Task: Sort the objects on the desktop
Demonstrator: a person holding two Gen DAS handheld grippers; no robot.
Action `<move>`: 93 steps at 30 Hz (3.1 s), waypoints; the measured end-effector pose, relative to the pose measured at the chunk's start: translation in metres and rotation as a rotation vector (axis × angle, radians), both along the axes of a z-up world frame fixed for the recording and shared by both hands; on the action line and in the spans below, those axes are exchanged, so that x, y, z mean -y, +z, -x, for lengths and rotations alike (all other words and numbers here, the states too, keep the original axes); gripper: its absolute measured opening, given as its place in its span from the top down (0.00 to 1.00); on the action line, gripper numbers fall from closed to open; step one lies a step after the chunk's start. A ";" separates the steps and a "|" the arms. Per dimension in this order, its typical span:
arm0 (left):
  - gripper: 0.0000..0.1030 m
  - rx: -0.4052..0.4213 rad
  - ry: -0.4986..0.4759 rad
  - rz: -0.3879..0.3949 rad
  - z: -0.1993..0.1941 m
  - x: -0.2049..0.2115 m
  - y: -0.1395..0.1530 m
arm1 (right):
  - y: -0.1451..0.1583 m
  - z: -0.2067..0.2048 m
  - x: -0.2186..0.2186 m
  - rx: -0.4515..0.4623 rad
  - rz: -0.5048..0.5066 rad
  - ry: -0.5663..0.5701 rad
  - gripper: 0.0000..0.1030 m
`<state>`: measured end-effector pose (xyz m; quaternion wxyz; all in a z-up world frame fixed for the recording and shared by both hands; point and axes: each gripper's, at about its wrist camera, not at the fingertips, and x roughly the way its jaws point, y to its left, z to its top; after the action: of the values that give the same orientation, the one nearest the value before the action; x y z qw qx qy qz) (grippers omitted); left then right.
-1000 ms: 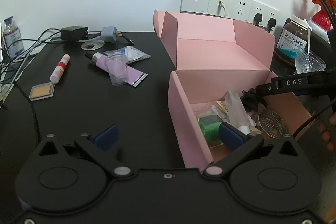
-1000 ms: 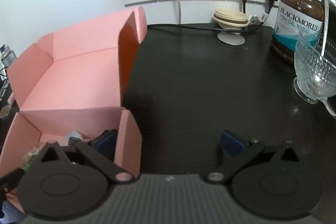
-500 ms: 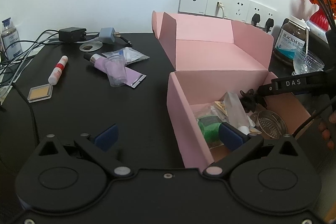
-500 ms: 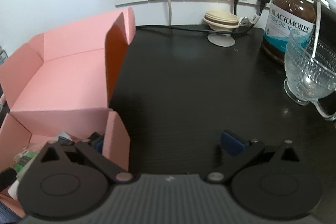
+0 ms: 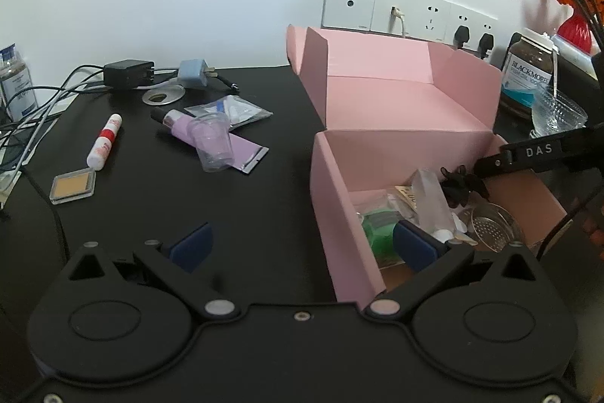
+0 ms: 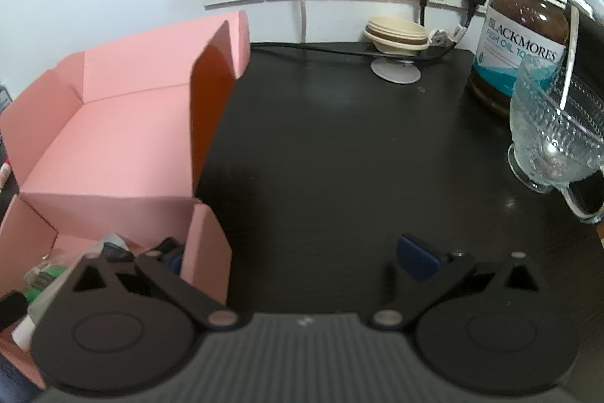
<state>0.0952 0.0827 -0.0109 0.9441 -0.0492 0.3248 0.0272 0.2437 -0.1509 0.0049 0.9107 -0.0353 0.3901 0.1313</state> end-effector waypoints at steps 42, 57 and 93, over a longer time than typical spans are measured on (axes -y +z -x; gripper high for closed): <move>0.00 -0.071 0.099 -0.005 0.004 0.004 -0.006 | 0.028 -0.072 0.005 -0.164 -0.429 0.510 0.01; 0.00 0.047 0.034 -0.056 0.007 0.017 0.021 | 0.073 -0.051 0.006 -0.118 -0.623 0.526 0.01; 0.00 0.223 -0.315 0.034 0.025 0.036 0.055 | 0.074 0.064 0.024 -0.064 -0.652 0.276 0.01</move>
<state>0.0697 0.0466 0.0441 0.9659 -0.0163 0.2221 -0.1318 0.1798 -0.1746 0.0785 0.8350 0.2090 0.3477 0.3718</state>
